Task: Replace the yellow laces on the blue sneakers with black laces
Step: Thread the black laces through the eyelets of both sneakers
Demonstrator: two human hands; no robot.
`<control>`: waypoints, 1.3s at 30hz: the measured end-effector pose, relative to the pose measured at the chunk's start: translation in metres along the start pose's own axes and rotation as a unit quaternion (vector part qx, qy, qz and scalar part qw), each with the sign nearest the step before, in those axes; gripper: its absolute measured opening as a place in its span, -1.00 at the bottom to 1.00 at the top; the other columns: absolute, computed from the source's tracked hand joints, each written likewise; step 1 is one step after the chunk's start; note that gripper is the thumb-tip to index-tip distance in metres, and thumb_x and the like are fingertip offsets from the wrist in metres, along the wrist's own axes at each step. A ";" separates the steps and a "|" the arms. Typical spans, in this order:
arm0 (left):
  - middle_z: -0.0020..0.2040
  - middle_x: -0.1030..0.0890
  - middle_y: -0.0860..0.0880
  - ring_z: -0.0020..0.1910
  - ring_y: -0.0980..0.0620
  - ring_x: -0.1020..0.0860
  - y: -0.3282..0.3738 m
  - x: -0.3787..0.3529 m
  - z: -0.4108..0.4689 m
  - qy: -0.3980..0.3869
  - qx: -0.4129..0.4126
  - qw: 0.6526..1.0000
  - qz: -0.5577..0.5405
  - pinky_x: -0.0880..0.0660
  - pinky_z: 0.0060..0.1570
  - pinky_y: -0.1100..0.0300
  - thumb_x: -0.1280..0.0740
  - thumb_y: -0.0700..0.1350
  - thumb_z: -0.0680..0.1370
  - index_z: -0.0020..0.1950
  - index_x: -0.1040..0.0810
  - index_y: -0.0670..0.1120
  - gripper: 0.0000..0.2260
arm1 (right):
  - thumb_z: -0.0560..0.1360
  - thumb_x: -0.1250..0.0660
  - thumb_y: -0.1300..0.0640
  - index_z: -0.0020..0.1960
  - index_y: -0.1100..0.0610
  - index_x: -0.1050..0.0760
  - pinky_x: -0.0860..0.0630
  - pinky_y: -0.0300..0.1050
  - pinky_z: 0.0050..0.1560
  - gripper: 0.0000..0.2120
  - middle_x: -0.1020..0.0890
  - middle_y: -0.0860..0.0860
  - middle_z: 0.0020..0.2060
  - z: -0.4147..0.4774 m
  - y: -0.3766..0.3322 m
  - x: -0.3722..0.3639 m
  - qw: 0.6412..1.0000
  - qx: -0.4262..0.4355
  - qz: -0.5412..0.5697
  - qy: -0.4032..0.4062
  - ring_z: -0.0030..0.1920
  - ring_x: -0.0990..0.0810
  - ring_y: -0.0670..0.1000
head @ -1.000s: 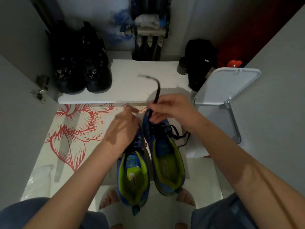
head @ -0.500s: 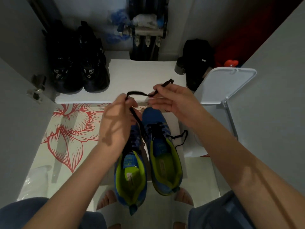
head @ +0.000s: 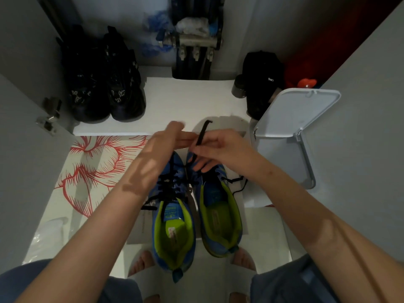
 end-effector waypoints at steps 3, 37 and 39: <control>-0.13 -0.70 -0.06 -0.03 -0.03 -0.65 0.007 -0.011 -0.008 0.025 -0.054 0.997 0.053 -0.51 0.14 0.05 -0.21 0.18 0.55 -0.13 -0.68 0.02 -0.67 | 0.52 -0.32 0.27 -0.05 0.28 -0.54 -0.62 -0.12 -0.25 -0.93 -0.66 0.24 -0.21 -0.002 0.008 -0.019 0.997 -0.004 -0.052 -0.048 -0.30 -0.66 0.05; -0.16 -0.67 0.13 -0.14 0.22 -0.59 -0.054 -0.067 0.003 0.025 -0.119 0.941 0.317 -0.50 0.01 0.26 -0.31 -0.06 0.56 -0.03 -0.68 0.02 -0.86 | 0.47 -0.23 0.42 0.06 0.56 -0.49 -0.56 0.06 -0.07 -0.76 -0.59 0.43 -0.06 -0.028 0.069 0.035 0.926 -0.257 -0.277 -0.015 -0.20 -0.59 0.21; -0.15 -0.68 0.12 -0.14 0.19 -0.60 -0.058 -0.068 0.004 0.027 -0.112 0.940 0.322 -0.53 -0.02 0.21 -0.32 -0.06 0.55 -0.04 -0.68 0.02 -0.87 | 0.45 -0.27 0.43 0.11 0.55 -0.47 -0.56 0.09 0.02 -0.74 -0.60 0.40 -0.05 -0.027 0.070 0.038 0.930 -0.261 -0.257 -0.018 -0.28 -0.60 0.15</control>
Point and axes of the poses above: each hand's wrist, its own z-axis towards the middle knuckle, its own x-axis out of the back of the hand, y = z × x, the point moved 6 cm from there along z, towards the middle knuckle
